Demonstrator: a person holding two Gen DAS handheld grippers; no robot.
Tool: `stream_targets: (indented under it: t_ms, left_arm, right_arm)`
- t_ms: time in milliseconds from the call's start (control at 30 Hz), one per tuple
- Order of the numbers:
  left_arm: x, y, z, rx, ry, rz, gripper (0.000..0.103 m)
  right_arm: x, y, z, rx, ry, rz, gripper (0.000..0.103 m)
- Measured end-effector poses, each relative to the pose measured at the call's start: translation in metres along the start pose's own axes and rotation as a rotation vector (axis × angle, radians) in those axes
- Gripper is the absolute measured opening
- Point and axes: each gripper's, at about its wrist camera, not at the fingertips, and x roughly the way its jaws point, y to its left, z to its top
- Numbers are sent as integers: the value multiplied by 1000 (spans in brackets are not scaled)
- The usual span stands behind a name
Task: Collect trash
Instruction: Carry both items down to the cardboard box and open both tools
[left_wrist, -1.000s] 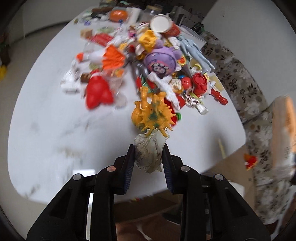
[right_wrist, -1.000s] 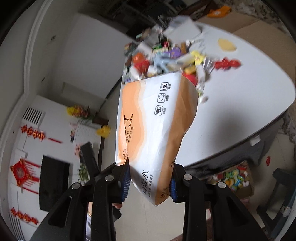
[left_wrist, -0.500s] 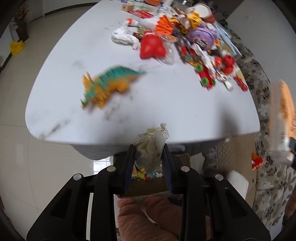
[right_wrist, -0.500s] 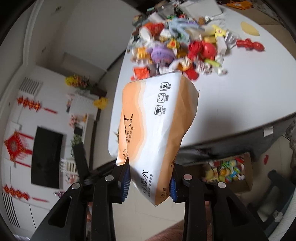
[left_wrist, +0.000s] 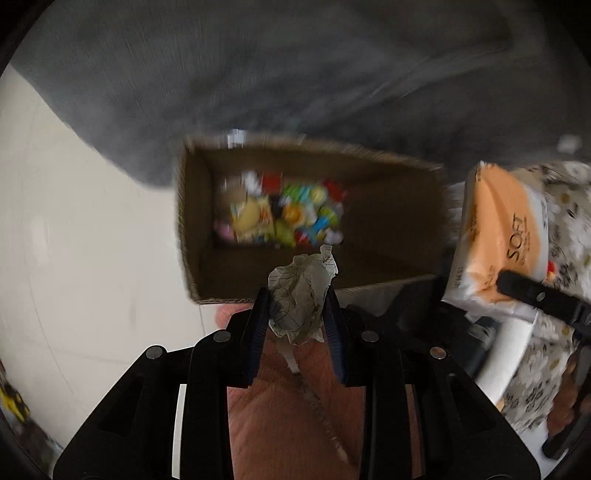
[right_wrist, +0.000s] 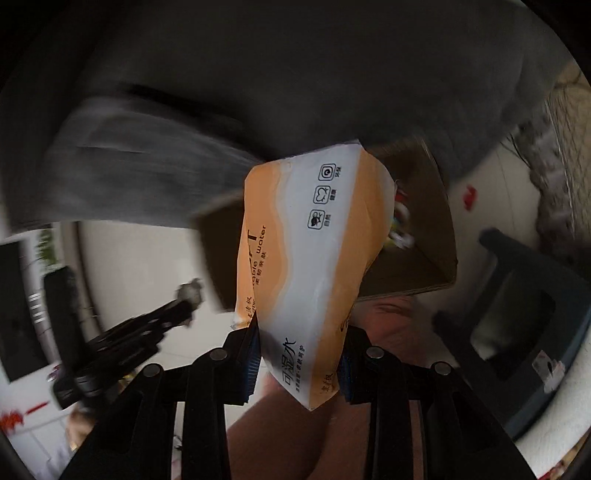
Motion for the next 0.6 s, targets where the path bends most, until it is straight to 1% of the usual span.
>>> stream_targets:
  t_ms: [33,67,100,133,167,200,267,333,367,467,500,533,567,600]
  left_arm:
    - [18,3,6,-20,20,8,29]
    - [36,6,13,-36,38,20,31]
    - [53,7,21,-49,53,51,34]
    - [64,9,29,-60,72,70,49]
    - [75,11,38,-78,102,91,64]
    - [77,16,39,-89,103,110,66]
    - [69,21,41,-101,77,122,66]
    - [47,19,38,-87,30,116,67]
    - [35,17,35,-72,8,111,67]
    - [-24,6,16,-15,-84,113,67]
    - [-56,-1,5,15,-141,117,67]
    - [-81,-7,-3,40,-188,122,68]
    - [-108,-12,-11,67,-243,127,77]
    - [-143,-19,-19,101,-321,132,81]
  right_arm:
    - [22,-9,7,9,12,-27,34]
    - [40,-16,13,14,19,-50,38]
    - [52,-23,18,21,24,-72,47]
    - [69,-31,25,37,37,-107,57]
    - [78,-35,28,48,48,-117,72]
    - [83,-39,30,62,53,-129,73]
    - [82,-42,32,68,48,-135,73]
    - [66,-42,29,54,36,-136,78]
    - [57,-40,27,50,33,-116,80]
    - [16,-32,24,49,28,-62,80]
    - [-3,-33,21,44,21,-45,80]
    - [-22,-26,18,28,2,-17,81]
    - [-36,-23,16,16,-9,-1,82]
    - [-49,-17,14,0,-23,18,85]
